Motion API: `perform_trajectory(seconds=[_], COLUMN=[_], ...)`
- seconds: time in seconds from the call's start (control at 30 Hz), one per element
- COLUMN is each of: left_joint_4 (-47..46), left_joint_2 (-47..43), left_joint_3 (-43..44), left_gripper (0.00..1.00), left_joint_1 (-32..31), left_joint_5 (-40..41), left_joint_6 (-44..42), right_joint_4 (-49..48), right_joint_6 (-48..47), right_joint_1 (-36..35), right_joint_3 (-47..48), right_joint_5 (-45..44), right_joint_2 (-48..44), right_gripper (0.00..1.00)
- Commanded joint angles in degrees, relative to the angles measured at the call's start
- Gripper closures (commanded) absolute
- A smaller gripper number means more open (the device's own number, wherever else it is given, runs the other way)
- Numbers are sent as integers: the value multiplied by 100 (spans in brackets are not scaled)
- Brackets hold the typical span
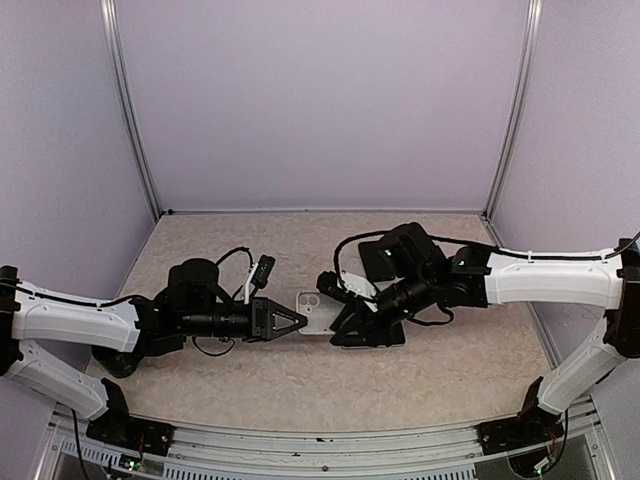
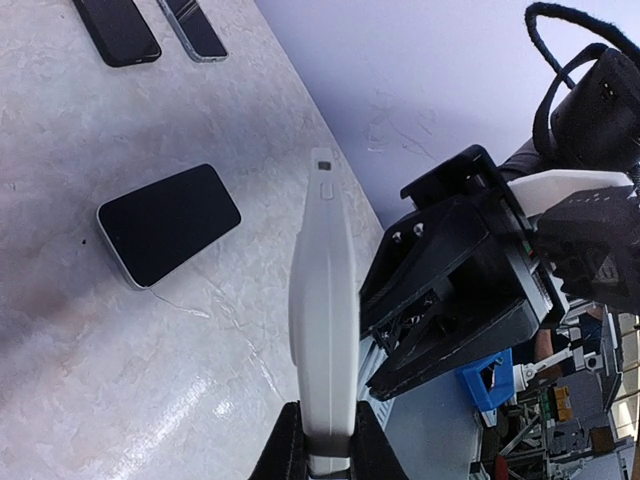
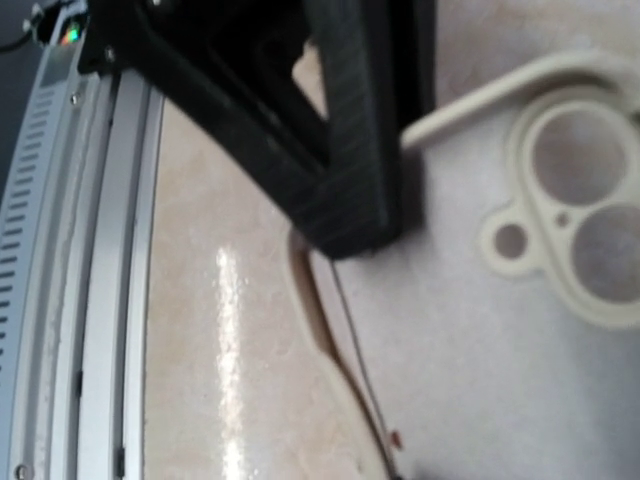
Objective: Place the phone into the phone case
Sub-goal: Adjust the phone case.
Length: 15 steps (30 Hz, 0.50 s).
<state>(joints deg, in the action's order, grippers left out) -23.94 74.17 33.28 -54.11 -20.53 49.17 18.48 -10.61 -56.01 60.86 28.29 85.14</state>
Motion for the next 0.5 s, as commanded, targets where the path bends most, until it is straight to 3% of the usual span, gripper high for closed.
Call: perform_trajectory(seconds=[0.0,0.4,0.47], left_joint_4=[-94,-87,-76], left_joint_2=[-147,-177,-164], left_joint_3=[201,196,188], left_gripper=[93,93,93], left_joint_1=[-24,-91,-114], left_joint_5=[136,207,235], left_joint_6=[-101,-77,-66], right_joint_4=[80,93,130], right_joint_6=[-19,107,114], right_joint_1=[-182,-347,-394], right_joint_3=[125,365,433], right_joint_5=[-102,-803,-899], right_joint_2=[164,424,503], right_gripper=[73,86,95])
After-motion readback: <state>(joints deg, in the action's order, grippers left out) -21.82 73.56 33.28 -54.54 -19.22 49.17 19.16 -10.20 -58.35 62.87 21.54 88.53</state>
